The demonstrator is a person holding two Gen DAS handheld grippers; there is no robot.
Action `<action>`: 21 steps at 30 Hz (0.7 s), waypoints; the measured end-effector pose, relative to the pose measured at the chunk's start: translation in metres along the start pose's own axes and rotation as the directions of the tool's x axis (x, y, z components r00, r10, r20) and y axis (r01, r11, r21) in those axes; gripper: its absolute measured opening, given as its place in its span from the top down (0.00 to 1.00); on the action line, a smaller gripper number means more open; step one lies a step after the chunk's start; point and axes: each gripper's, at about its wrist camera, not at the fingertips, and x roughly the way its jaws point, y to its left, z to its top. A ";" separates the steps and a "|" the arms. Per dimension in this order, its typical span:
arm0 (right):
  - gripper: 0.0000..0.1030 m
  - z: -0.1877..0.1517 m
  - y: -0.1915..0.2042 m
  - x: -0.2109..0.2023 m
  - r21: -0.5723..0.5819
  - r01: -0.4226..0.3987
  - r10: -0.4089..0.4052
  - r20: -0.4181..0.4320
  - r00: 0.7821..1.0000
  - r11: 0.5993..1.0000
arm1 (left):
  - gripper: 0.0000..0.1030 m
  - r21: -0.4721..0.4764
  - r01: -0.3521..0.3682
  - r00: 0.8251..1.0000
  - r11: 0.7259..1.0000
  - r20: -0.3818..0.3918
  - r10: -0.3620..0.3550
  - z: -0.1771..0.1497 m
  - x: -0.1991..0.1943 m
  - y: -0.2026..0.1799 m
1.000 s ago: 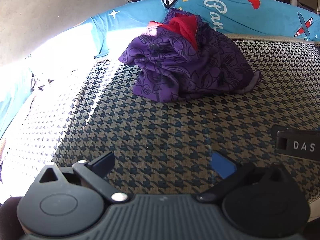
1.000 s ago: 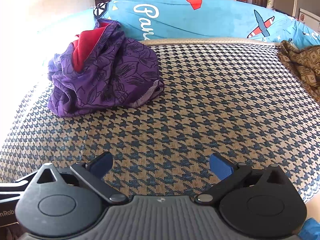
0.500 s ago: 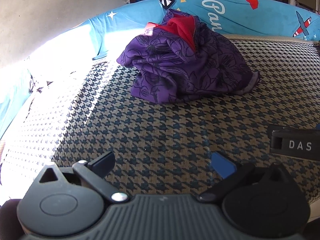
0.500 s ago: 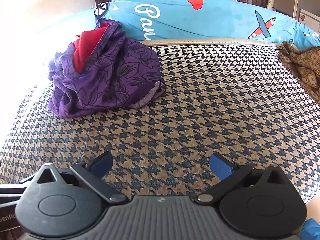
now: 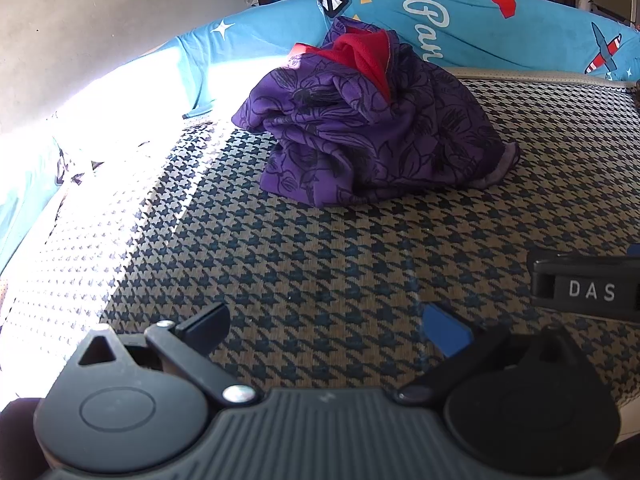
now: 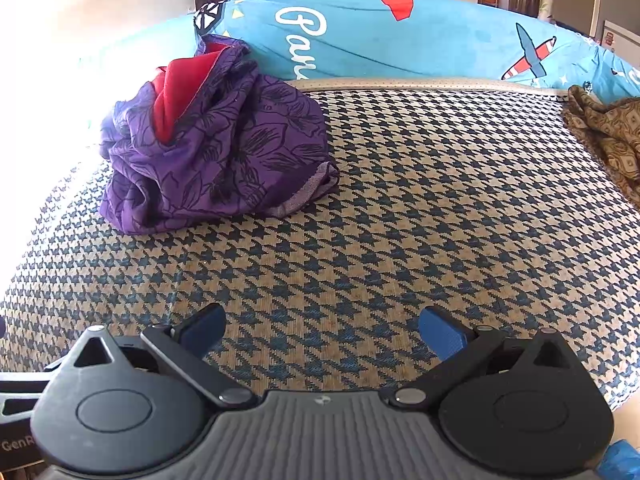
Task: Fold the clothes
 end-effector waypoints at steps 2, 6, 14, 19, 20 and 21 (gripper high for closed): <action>0.00 0.000 0.001 0.000 -0.004 -0.001 0.001 -0.001 1.000 1.000 | 0.00 -0.003 -0.003 1.000 1.000 0.000 0.003 0.000 0.001 0.001; 0.00 0.000 0.004 0.001 -0.010 -0.001 0.001 -0.001 1.000 1.000 | 0.00 -0.015 -0.012 1.000 1.000 -0.005 0.011 0.000 0.002 0.005; 0.00 0.000 0.005 0.000 -0.009 0.009 -0.009 0.002 1.000 1.000 | 0.00 -0.037 -0.035 0.999 0.999 -0.017 0.035 -0.001 0.004 0.010; 0.00 0.001 -0.001 -0.004 0.012 0.012 -0.012 0.009 1.000 1.000 | 0.00 -0.032 -0.047 0.999 0.998 -0.018 0.046 -0.001 0.005 0.007; 0.00 0.002 -0.001 -0.005 0.017 0.009 -0.009 0.012 1.000 1.000 | 0.00 -0.029 -0.048 0.999 0.998 -0.018 0.047 -0.002 0.004 0.006; 0.00 0.002 -0.002 -0.006 0.021 0.006 -0.007 0.016 1.000 1.000 | 0.00 -0.025 -0.047 0.999 0.999 -0.018 0.047 -0.002 0.004 0.005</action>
